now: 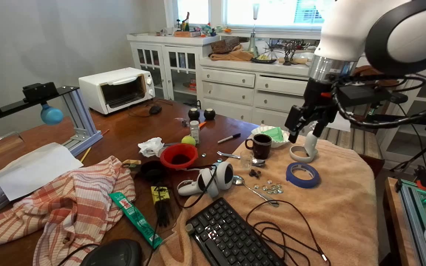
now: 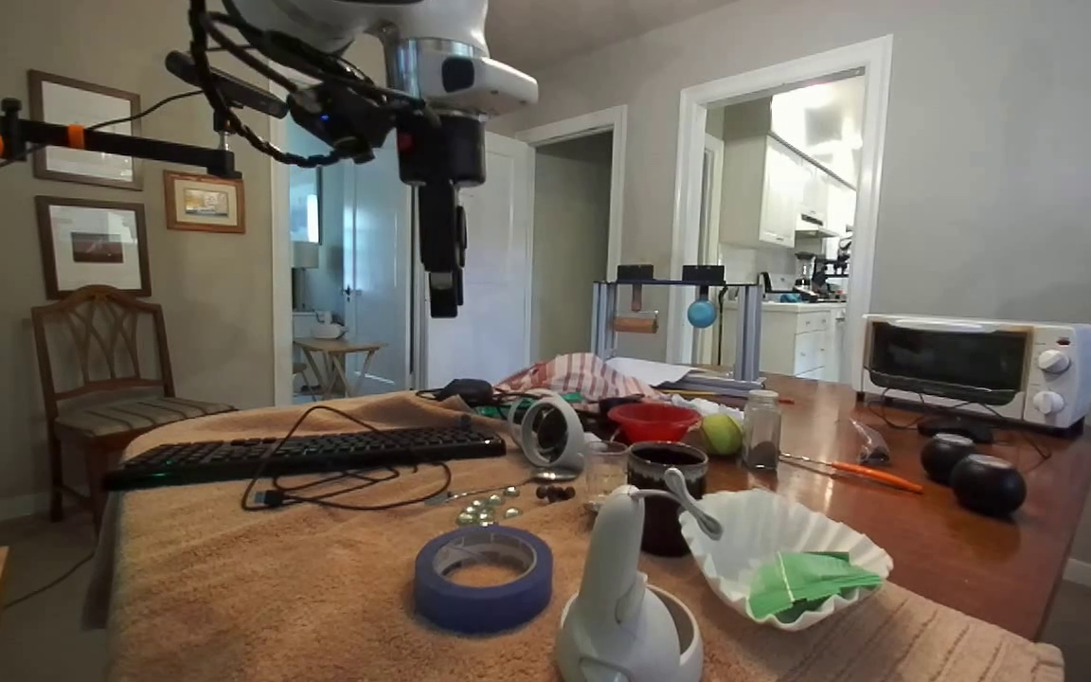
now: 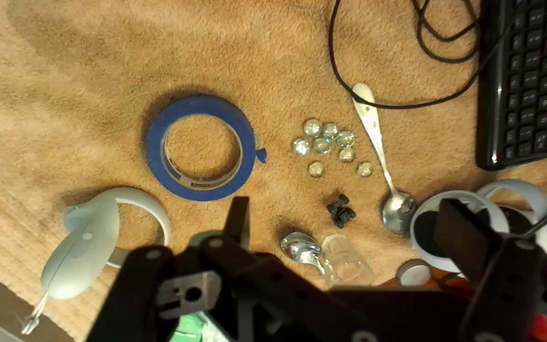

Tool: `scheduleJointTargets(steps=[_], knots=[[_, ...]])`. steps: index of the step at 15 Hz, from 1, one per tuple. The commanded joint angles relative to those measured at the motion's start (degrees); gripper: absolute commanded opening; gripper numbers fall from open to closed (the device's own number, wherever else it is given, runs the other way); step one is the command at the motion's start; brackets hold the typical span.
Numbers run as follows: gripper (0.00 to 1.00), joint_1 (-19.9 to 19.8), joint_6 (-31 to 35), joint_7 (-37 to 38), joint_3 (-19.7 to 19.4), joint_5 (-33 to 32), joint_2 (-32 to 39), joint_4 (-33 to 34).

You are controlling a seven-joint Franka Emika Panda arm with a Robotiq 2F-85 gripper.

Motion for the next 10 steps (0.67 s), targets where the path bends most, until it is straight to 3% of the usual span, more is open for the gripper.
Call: scheduleJointTargets(steps=[1, 6, 7, 10], knots=[[1.00, -1.1, 4.9, 2.4, -0.9, -1.6, 10.7, 2.9], [1.00, 0.3, 8.7, 4.3, -2.4, -3.7, 21.4, 7.4], [1.00, 1.1, 7.3, 1.1, -3.8, -1.3, 16.4, 4.3], [1.00, 1.7, 7.4, 1.3, -4.5, -1.4, 18.0, 5.1]])
